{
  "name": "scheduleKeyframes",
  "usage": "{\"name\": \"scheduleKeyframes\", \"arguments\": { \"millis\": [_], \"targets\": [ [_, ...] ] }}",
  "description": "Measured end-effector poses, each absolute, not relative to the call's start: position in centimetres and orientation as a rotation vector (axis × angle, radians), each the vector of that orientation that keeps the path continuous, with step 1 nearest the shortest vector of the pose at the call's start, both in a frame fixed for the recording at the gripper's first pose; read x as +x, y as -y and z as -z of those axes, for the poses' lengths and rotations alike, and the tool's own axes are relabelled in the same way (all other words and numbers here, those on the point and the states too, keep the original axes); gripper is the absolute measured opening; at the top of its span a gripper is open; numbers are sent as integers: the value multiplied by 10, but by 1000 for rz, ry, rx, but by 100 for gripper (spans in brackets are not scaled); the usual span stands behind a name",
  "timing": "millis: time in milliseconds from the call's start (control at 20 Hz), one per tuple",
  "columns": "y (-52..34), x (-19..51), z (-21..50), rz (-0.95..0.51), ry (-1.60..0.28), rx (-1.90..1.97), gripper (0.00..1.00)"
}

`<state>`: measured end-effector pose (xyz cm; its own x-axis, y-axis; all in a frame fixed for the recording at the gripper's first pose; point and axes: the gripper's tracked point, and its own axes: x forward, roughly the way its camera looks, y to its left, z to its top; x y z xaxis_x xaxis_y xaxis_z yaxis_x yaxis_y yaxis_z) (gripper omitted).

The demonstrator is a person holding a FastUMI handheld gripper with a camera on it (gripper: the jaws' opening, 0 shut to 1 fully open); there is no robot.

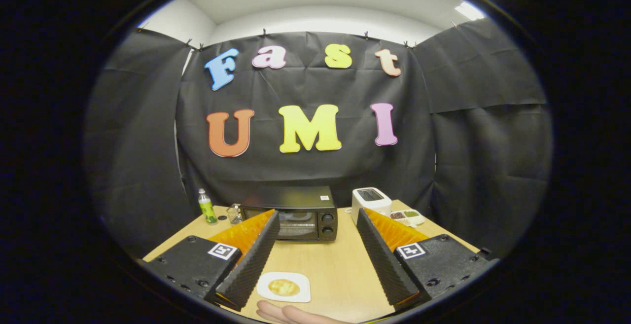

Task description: Open the toaster oven, put the food inside, and close the toaster oven door.

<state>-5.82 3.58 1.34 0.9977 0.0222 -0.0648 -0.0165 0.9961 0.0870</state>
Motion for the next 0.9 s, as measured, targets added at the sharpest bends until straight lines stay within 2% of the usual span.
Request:
{"name": "scheduleKeyframes", "arguments": {
  "millis": [450, 900],
  "targets": [
    [-57, -67, -22, -28, -24, 57, 100],
    [-108, 33, 28, -70, -157, 81, 100]
  ]
}}
